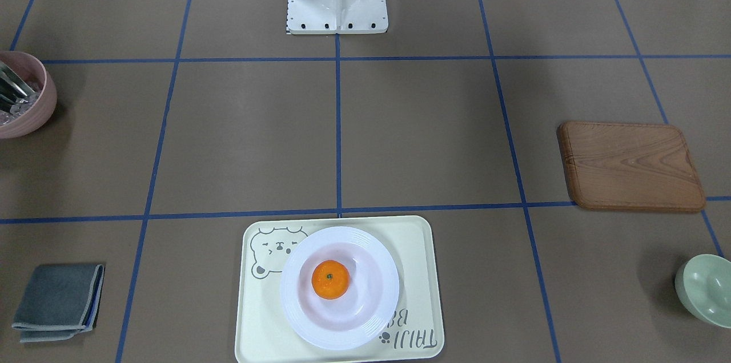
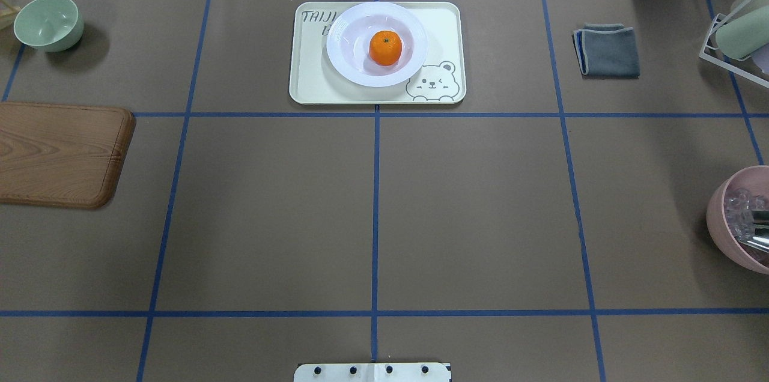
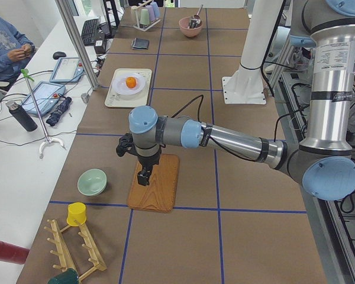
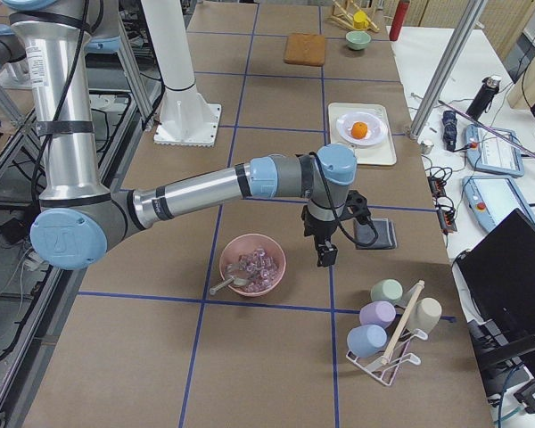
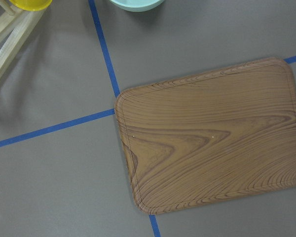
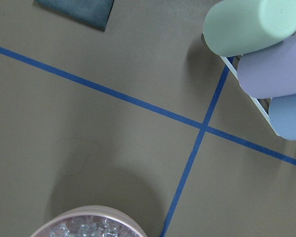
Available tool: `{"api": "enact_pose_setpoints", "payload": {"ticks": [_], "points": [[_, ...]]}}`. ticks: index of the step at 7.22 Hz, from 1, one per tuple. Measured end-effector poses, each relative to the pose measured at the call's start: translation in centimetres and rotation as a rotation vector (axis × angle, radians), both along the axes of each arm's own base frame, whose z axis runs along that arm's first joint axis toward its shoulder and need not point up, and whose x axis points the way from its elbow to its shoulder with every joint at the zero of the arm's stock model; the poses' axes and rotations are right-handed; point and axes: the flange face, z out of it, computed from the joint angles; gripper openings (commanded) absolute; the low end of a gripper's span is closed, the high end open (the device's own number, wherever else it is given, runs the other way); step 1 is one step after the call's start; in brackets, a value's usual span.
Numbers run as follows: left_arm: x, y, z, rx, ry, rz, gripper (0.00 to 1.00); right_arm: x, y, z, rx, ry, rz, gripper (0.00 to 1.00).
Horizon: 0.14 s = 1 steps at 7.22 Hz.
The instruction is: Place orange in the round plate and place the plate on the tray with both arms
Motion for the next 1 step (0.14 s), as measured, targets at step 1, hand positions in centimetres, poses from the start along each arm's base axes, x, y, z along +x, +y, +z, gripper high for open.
{"api": "enact_pose_setpoints", "payload": {"ticks": [1], "points": [[0.00,0.02,-0.02,0.001,0.000,0.000,0.98,-0.03,-0.03,-0.03,0.001,0.000,-0.001,1.00]]}}
